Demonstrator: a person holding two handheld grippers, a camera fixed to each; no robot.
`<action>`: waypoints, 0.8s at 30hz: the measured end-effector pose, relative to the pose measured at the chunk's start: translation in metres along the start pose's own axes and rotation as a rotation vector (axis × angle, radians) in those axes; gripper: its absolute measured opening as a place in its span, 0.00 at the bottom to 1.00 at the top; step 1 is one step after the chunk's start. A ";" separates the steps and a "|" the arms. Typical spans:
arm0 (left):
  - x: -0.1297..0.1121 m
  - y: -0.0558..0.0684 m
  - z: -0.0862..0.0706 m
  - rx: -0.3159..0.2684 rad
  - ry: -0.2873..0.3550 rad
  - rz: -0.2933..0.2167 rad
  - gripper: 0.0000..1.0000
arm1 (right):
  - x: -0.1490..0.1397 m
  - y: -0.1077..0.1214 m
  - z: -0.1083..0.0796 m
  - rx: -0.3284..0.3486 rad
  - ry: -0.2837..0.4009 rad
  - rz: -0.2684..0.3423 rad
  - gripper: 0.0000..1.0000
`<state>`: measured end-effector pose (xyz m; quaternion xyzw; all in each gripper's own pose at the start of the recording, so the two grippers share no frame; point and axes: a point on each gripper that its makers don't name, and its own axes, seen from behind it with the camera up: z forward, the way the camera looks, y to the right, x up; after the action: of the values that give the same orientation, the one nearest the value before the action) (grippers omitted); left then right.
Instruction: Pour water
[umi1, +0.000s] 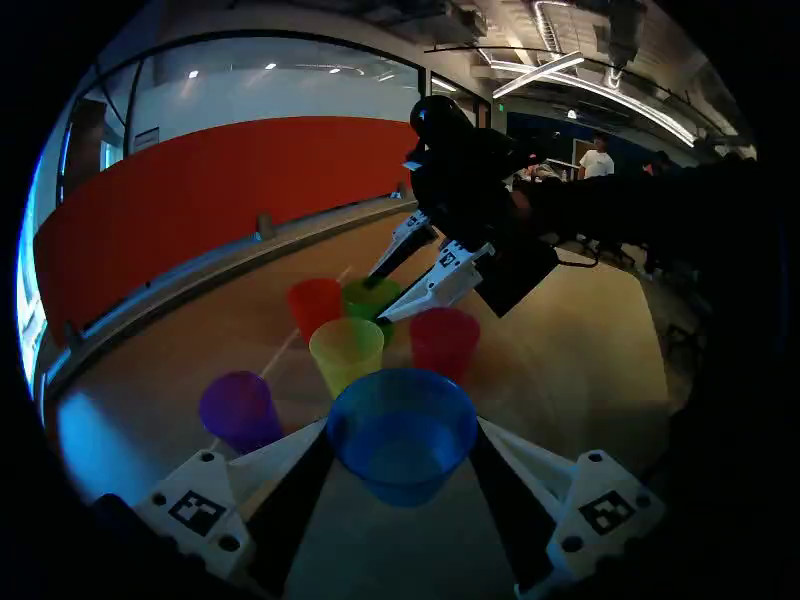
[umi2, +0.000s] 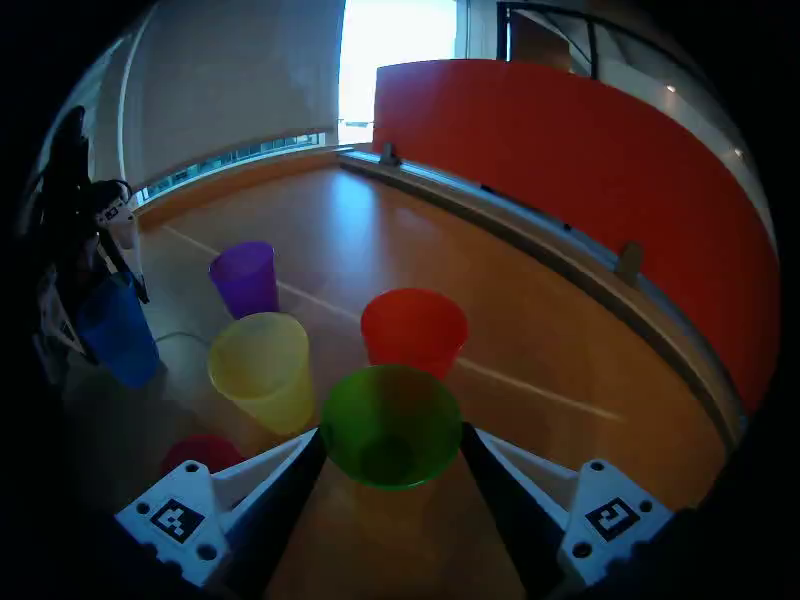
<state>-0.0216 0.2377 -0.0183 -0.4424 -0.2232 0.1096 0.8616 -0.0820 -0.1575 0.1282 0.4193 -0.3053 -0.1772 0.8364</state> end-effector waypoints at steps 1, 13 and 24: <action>0.000 0.000 0.000 -0.001 0.001 -0.001 0.86 | 0.000 0.000 0.001 0.002 0.001 0.001 1.00; -0.001 -0.003 0.002 -0.004 0.004 -0.010 0.87 | -0.001 -0.001 0.007 0.018 0.008 0.011 0.95; 0.002 -0.006 0.003 0.003 0.010 -0.017 0.86 | 0.011 -0.004 0.000 0.034 0.047 0.047 0.92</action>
<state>-0.0213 0.2374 -0.0108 -0.4395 -0.2227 0.1003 0.8644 -0.0741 -0.1653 0.1290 0.4301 -0.2983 -0.1422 0.8401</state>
